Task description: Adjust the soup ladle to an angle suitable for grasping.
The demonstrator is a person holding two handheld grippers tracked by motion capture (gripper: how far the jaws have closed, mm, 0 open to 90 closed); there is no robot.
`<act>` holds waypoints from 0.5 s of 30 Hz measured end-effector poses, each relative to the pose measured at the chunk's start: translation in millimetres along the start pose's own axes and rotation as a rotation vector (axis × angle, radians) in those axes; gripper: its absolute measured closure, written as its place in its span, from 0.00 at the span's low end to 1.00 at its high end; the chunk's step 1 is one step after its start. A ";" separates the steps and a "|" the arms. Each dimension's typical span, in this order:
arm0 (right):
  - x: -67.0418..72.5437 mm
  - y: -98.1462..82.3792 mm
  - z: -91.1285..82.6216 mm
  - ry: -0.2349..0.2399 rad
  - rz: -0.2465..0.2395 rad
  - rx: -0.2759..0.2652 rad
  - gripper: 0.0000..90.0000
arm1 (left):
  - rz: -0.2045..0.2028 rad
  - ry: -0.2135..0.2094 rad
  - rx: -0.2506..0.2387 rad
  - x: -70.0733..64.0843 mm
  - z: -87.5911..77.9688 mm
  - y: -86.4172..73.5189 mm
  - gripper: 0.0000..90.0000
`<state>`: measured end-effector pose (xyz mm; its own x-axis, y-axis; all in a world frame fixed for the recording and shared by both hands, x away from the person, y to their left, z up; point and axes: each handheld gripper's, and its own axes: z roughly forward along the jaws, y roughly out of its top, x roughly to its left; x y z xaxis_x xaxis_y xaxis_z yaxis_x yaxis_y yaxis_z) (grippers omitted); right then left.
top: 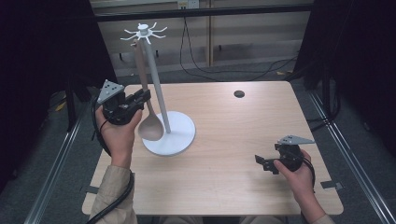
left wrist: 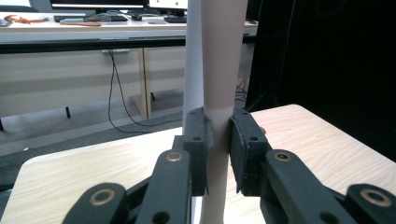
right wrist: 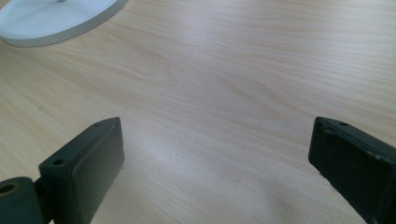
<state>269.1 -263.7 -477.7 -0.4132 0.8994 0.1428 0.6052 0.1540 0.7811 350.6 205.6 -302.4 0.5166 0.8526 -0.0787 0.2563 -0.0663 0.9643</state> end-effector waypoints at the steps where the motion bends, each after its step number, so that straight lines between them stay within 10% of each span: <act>1: 0.0 0.0 0.0 0.000 0.000 0.000 0.03 | -0.002 -0.002 0.000 0.3 0.5 -0.1 0.87; 15: 0.4 0.3 -0.1 0.000 -0.001 0.001 0.04 | -0.023 -0.018 -0.017 4.4 2.3 -2.9 0.85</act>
<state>269.0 -263.3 -477.3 -0.4140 0.8992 0.1417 0.6050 0.1555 0.7809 354.0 208.3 -306.1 0.5253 0.8445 -0.1047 0.2540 -0.0381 0.9664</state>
